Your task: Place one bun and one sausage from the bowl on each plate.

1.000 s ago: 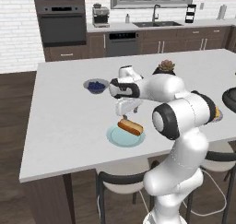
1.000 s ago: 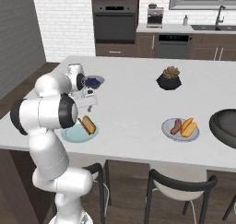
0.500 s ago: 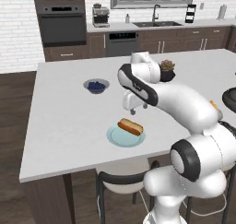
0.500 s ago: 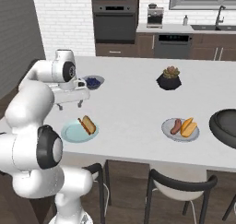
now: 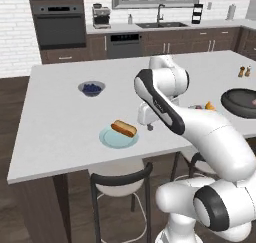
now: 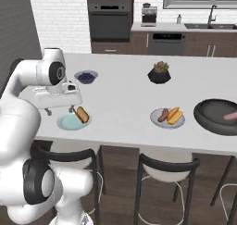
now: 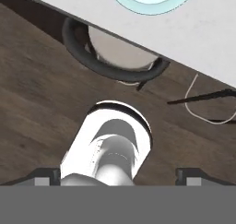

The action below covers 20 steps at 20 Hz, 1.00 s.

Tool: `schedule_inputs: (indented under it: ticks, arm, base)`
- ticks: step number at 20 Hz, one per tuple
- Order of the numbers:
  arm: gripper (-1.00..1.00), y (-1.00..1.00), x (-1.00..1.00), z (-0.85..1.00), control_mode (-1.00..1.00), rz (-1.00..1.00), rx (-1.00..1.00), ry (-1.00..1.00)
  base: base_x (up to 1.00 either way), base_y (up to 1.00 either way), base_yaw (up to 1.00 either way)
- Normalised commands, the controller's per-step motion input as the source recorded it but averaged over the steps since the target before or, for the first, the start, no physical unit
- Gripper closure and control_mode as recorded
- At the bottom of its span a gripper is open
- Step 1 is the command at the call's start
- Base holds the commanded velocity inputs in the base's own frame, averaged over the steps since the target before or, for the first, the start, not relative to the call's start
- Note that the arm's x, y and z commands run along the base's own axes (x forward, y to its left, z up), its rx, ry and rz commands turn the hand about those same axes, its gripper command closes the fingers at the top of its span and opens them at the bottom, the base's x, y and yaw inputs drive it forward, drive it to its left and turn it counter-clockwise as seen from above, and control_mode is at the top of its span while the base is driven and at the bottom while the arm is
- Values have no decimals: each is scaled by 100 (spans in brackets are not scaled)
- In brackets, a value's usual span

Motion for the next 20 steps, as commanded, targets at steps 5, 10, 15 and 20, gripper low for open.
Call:
schedule_inputs:
  ticks: [5, 10, 15, 20]
  arm:
    - [-100, 0, 0, 0, 100, 0, 0, 0]
    - [-100, 0, 0, 0, 100, 0, 0, 0]
    - [-100, 0, 0, 0, 100, 0, 0, 0]
    - [-100, 0, 0, 0, 100, 0, 0, 0]
  base:
    - [6, -100, 0]
    - [24, -100, 0]
    - [28, -100, 0]
    - [56, -100, 0]
